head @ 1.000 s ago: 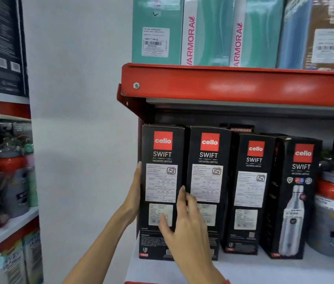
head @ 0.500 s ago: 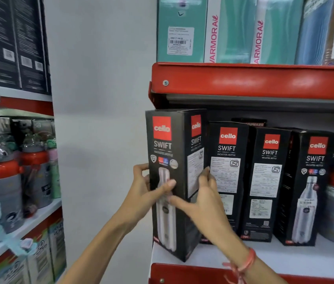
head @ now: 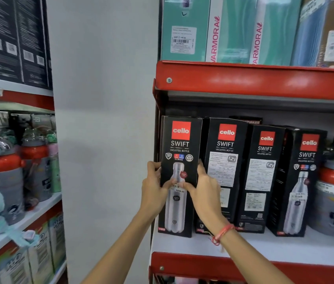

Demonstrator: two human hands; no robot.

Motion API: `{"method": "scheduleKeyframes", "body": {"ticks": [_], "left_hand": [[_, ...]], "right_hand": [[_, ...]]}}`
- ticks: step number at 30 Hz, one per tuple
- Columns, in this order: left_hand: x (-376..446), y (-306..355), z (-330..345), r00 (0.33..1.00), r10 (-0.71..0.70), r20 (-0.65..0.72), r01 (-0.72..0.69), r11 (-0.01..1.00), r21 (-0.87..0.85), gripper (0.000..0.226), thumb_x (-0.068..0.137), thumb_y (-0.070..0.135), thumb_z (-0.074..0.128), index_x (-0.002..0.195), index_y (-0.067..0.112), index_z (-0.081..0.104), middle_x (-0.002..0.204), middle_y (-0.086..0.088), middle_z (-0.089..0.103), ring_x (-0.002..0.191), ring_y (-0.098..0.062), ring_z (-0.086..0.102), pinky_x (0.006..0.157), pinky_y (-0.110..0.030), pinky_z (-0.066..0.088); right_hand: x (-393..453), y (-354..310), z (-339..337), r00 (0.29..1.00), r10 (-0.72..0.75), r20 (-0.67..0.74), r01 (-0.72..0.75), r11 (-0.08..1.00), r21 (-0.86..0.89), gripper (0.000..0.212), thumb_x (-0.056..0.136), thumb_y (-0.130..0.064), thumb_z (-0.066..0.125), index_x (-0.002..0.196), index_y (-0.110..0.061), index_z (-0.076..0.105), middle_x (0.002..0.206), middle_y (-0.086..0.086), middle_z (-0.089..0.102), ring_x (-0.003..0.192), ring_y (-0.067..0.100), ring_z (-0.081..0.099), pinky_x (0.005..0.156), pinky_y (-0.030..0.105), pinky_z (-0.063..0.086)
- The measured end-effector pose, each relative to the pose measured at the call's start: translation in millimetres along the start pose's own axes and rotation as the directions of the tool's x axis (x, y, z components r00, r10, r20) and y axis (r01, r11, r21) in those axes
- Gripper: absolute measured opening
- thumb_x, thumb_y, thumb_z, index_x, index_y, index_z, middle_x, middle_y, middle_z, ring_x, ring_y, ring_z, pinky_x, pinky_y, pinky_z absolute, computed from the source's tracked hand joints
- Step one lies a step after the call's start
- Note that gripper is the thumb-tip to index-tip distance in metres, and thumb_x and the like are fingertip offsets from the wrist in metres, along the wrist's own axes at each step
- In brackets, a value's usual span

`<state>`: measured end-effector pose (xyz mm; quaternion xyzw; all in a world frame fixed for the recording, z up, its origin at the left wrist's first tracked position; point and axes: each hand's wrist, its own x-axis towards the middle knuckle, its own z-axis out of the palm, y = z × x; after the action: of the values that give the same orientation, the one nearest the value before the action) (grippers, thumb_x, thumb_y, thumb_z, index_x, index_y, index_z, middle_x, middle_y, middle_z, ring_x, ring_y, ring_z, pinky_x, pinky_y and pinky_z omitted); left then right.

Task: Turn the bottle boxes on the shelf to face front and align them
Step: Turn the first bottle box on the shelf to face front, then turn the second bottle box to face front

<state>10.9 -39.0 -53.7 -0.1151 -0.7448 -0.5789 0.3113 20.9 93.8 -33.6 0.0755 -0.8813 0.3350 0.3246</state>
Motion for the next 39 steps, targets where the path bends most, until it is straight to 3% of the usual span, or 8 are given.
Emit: {"method": "scheduleKeyframes", "body": {"ticks": [8,11,15,21,25,30,34,39], "left_hand": [[-3,-3,20,0.994,-0.007,-0.108,0.011,0.999,0.036,0.040,0.087,0.012,0.065,0.105,0.029,0.033,0.108,0.009,0.062,0.085,0.003,0.064,0.059,-0.010,0.051],[-4,-3,24,0.993,-0.007,-0.118,0.012,0.999,0.036,0.040,0.087,0.014,0.065,0.106,0.030,0.033,0.109,0.011,0.061,0.083,0.004,0.063,0.058,-0.008,0.050],[-7,-2,26,0.989,-0.015,-0.144,0.022,0.999,0.043,0.042,0.087,0.018,0.066,0.112,0.029,0.034,0.114,0.015,0.056,0.094,-0.002,0.058,0.060,-0.005,0.048],[-19,16,37,0.946,0.186,-0.267,-0.115,0.959,0.261,0.063,0.083,0.018,0.071,0.135,0.022,0.037,0.139,0.007,0.034,0.128,-0.005,0.032,0.099,-0.012,0.031],[-22,38,48,0.894,0.382,-0.233,-0.298,0.897,0.327,0.048,0.083,0.016,0.071,0.127,0.017,0.049,0.129,0.006,0.044,0.122,-0.008,0.041,0.097,-0.004,0.031],[-26,55,63,0.953,0.294,-0.070,-0.284,0.950,0.129,0.050,0.079,0.017,0.075,0.123,0.017,0.051,0.122,0.007,0.056,0.113,-0.003,0.054,0.095,-0.010,0.042],[-32,64,77,0.986,0.168,0.020,-0.169,0.984,0.062,0.067,0.075,0.031,0.077,0.133,0.020,0.046,0.130,0.009,0.055,0.123,0.001,0.049,0.101,-0.018,0.044],[-40,71,85,0.975,0.026,0.219,-0.011,0.997,-0.072,0.090,0.064,0.037,0.080,0.139,0.038,0.031,0.128,0.011,0.061,0.120,-0.004,0.056,0.104,-0.036,0.046]], "right_hand": [[6,7,-4,0.990,-0.140,0.004,0.131,0.921,-0.366,0.074,0.094,-0.045,0.048,0.150,-0.006,0.020,0.096,0.011,0.070,0.086,0.023,0.069,0.068,0.032,0.053],[1,20,-11,0.924,-0.271,-0.270,0.204,0.946,-0.253,0.044,0.090,-0.029,0.066,0.126,-0.003,0.060,0.090,0.016,0.070,0.080,0.032,0.067,0.062,0.041,0.056],[1,32,-13,0.880,-0.099,-0.464,-0.037,0.960,-0.276,0.066,0.083,-0.047,0.067,0.133,-0.008,0.049,0.127,0.024,0.051,0.105,0.039,0.049,0.078,0.049,0.045],[2,40,-15,0.959,0.107,-0.264,-0.120,0.992,-0.035,0.123,0.067,-0.047,0.081,0.152,-0.017,-0.002,0.145,0.031,0.029,0.116,0.045,0.042,0.083,0.054,0.049],[-1,54,-29,0.968,0.054,-0.244,-0.017,0.988,0.152,0.129,0.064,-0.042,0.084,0.151,-0.031,-0.011,0.147,0.025,0.028,0.129,0.040,0.036,0.092,0.052,0.048],[-8,82,-63,0.988,-0.065,-0.142,0.108,0.941,0.320,0.128,0.061,-0.050,0.084,0.145,-0.052,-0.013,0.151,0.005,0.028,0.124,0.011,0.037,0.089,0.029,0.041],[-6,106,-92,0.992,-0.126,-0.021,0.119,0.848,0.517,0.124,0.060,-0.039,0.089,0.145,-0.056,0.000,0.148,-0.020,0.025,0.135,-0.002,0.026,0.109,0.031,0.027],[5,129,-115,0.964,-0.222,0.145,0.081,0.767,0.636,0.119,0.063,-0.023,0.090,0.144,-0.059,0.011,0.146,-0.027,0.040,0.129,-0.002,0.044,0.101,0.016,0.041]]}}
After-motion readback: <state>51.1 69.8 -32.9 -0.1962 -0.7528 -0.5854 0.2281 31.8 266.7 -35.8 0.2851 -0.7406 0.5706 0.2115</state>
